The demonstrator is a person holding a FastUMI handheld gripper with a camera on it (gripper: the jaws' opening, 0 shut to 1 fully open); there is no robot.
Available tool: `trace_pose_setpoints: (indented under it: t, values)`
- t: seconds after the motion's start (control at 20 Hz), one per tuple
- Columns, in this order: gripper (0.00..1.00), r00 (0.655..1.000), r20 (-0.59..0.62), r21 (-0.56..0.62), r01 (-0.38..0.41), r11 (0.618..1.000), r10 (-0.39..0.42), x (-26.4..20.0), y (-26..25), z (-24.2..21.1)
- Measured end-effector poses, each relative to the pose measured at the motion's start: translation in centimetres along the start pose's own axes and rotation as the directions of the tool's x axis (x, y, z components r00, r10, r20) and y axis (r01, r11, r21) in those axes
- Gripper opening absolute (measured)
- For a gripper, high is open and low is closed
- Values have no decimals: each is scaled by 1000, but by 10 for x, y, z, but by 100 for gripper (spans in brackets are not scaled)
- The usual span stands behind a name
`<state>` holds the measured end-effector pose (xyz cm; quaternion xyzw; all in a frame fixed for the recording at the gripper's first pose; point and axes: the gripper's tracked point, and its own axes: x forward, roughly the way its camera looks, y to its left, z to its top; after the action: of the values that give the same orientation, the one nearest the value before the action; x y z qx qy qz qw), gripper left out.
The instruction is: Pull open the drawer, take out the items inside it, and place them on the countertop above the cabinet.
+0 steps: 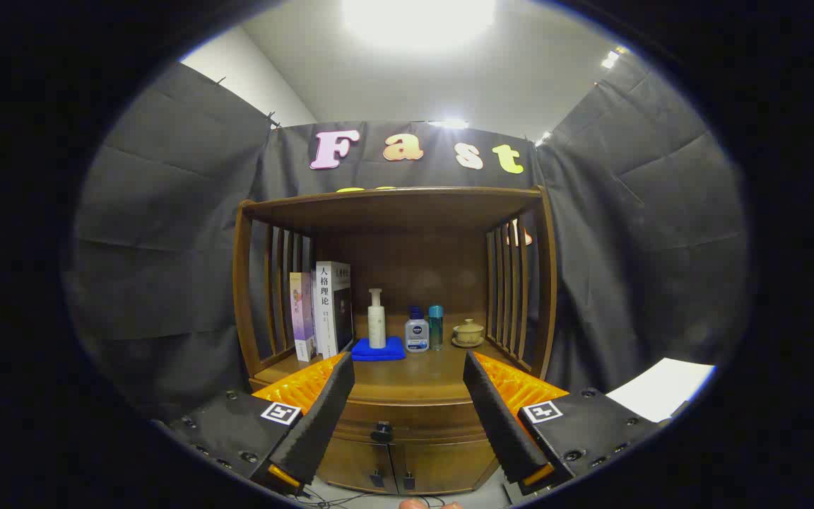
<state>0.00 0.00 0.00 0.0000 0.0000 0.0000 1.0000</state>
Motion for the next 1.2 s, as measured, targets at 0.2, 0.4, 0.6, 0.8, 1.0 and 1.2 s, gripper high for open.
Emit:
trace_pose_setpoints:
  t: [0.2,0.4,0.6,0.8,1.0,1.2]
  values:
    - [98,1000,-15,7,-27,1000,27,6,11,-10]
    - [98,998,-31,19,-46,999,47,12,19,-23]
    - [98,998,-31,32,-44,999,45,18,20,-27]
    - [98,999,-37,53,-38,998,40,20,20,-32]
    - [98,998,-44,51,-33,998,36,21,15,-36]
    - [98,998,-54,72,-41,997,45,22,15,-41]
